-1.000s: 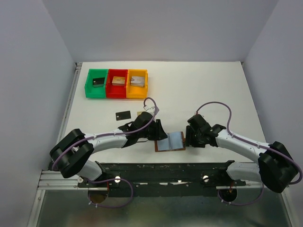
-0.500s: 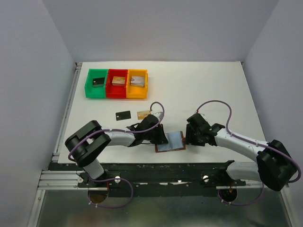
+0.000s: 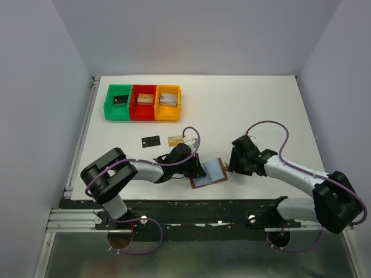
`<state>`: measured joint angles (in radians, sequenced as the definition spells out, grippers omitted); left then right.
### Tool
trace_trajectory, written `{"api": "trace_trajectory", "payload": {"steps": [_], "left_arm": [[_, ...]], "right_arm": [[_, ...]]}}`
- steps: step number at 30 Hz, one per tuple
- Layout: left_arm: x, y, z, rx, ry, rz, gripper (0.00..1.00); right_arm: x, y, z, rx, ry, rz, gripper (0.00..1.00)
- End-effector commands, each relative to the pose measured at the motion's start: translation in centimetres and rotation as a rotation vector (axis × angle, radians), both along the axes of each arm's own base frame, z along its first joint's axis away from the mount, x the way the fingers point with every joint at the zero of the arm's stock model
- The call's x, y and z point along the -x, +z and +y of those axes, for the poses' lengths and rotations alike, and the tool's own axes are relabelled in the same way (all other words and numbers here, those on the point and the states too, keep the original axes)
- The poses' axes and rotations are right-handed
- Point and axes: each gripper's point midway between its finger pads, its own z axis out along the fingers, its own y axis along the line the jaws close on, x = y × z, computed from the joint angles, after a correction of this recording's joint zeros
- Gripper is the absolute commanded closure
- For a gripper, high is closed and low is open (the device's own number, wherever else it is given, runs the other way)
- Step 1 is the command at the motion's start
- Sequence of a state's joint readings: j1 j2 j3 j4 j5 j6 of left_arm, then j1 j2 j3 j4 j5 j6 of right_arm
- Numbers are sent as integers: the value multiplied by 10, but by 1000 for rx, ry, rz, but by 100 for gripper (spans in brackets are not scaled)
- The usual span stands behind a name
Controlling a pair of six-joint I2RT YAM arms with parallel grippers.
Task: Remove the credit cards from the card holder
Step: Remove the credit card from the card holder.
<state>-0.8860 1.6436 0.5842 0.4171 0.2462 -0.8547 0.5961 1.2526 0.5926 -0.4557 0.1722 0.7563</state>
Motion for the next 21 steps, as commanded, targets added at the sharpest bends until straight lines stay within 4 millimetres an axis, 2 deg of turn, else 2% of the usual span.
{"api": "trace_trajectory", "payload": {"steps": [1,8,21], "left_arm": [[31,-57,39,-186,-12,113,100],[32,-56,39,-182,-19,108,100],[34,-57,42,-191,-29,105,100]], "right_arm": [[-20,14,-3,-24,-53,-89,38],[-25,27,33,-155,123,-112,38],[-32,29,48,-170,229,-101,41]]}}
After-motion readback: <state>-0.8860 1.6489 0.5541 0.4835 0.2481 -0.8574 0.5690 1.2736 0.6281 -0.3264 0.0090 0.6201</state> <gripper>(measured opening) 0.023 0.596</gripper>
